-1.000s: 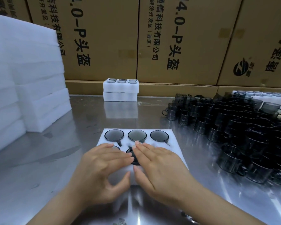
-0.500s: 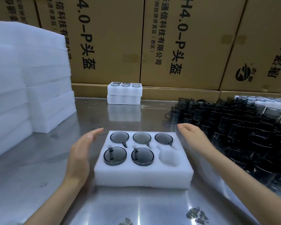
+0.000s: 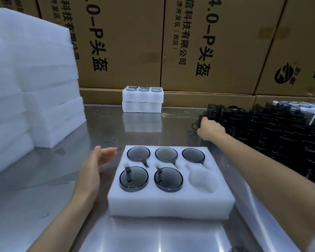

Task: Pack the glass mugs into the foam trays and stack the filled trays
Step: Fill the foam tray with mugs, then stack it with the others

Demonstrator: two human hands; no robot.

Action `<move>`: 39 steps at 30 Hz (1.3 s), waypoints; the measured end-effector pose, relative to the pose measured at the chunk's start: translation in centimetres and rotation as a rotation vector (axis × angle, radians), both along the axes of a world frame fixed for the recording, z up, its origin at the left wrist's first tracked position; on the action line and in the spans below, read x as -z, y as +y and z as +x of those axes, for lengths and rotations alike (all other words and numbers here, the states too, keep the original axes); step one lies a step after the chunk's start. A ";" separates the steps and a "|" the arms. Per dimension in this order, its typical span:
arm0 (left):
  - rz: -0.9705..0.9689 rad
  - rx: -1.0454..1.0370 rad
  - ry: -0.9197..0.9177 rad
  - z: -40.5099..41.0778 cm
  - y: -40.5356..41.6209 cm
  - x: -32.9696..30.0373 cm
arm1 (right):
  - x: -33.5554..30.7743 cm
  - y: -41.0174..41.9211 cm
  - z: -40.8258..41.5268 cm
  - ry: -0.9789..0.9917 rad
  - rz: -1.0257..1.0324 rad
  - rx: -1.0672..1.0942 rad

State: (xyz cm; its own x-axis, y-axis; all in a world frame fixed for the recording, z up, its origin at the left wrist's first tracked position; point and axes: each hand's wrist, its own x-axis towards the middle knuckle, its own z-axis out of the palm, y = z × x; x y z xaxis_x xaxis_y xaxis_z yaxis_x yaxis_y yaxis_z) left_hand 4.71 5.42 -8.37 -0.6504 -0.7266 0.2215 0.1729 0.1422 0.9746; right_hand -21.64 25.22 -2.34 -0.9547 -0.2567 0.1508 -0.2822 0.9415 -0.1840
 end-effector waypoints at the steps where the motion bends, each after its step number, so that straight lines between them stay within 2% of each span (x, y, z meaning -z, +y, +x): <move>1: 0.005 -0.004 0.004 -0.1 0.0 0.0 | 0.1 -0.1 -0.1 0.001 0.035 0.014; 7: 0.005 0.000 0.008 -0.2 -0.1 0.0 | 0.5 0.2 -0.4 0.143 0.136 -0.012; 13: 0.015 0.010 -0.002 -0.3 -0.1 0.0 | 1.4 1.2 1.9 0.261 0.056 -0.109; 15: 0.017 0.017 -0.004 -0.2 -0.2 0.0 | 1.9 1.9 3.0 0.222 -0.045 -0.131; 19: 0.015 0.022 -0.009 -0.2 -0.3 0.0 | 1.6 4.0 4.9 -0.015 -0.383 -0.081; 24: 0.011 0.029 -0.016 -0.2 -0.3 -0.1 | -0.9 5.9 9.5 0.226 -0.701 -0.210; 27: 0.009 0.029 -0.019 -0.2 -0.2 -0.1 | -1.5 6.4 13.7 0.249 -0.855 -0.324; 30: 0.007 0.030 -0.013 0.0 -0.2 -0.1 | -0.6 6.6 17.3 0.219 -0.809 -0.431; 35: 0.000 0.034 -0.006 0.0 -0.2 -0.1 | 0.5 6.2 19.2 0.326 -0.520 -0.510; 39: 0.012 0.041 0.000 0.1 -0.3 0.0 | 0.1 6.1 19.4 0.304 -0.504 -0.508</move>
